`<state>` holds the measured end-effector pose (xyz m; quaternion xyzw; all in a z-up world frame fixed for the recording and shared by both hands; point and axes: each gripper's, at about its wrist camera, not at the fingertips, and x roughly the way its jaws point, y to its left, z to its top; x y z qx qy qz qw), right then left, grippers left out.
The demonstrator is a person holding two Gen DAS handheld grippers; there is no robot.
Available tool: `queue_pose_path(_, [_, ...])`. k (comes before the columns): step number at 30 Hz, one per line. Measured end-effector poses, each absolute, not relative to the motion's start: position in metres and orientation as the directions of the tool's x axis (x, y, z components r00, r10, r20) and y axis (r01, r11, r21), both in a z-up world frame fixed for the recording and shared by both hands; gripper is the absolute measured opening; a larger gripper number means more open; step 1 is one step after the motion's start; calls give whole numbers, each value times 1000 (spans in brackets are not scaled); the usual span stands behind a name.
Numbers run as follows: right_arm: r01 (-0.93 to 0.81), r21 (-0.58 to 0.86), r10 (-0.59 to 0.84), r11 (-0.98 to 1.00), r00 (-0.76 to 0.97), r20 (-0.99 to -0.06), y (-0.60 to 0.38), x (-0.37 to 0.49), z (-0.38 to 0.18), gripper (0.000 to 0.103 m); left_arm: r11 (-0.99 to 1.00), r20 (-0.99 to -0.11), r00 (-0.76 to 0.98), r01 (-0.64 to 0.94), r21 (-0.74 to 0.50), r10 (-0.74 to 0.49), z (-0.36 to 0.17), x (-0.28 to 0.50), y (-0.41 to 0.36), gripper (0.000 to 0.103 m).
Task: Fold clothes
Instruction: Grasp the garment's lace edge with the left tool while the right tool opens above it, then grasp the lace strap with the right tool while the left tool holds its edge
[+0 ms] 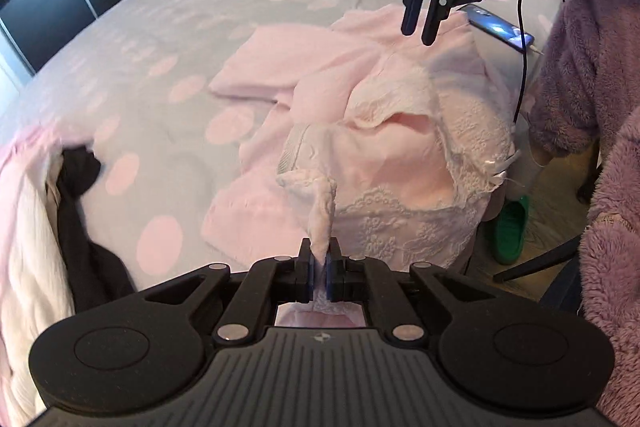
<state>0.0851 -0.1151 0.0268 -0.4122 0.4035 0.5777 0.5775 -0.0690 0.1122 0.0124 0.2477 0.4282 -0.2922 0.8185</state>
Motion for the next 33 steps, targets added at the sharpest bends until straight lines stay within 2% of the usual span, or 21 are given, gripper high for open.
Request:
queue_pose_path(2, [-1000,-2,335,-17,-4,-942,-106,94,13,35,712,-850,452,688,140,-270,10,-66,114,3])
queue_pose_path(3, [-1000,1,335,-22,-8,-942,-103,98,10,36,716,-852,449,685,134,-270,8,-65,114,3])
queue_pose_path(18, [-992,112,302,55,-90,-949,-103,114,-39,35,728,-860,430,678,107,-275,1,-56,117,3])
queue_pose_path(19, [-993,105,300,52,-85,-950,-104,111,-39,34,728,-859,433,677,109,-274,2,-56,116,3])
queue_pose_path(21, [-995,87,298,38,-72,-952,-107,104,-37,9,729,-856,440,675,115,-272,2,-57,116,3])
queue_pose_path(27, [-997,-5,374,79,34,-927,-123,92,2,6,767,-814,519,623,153,-259,20,-57,120,3])
queue_pose_path(33, [-959,-200,423,201,269,-865,-149,91,75,5,822,-727,639,537,188,-251,73,-42,128,2])
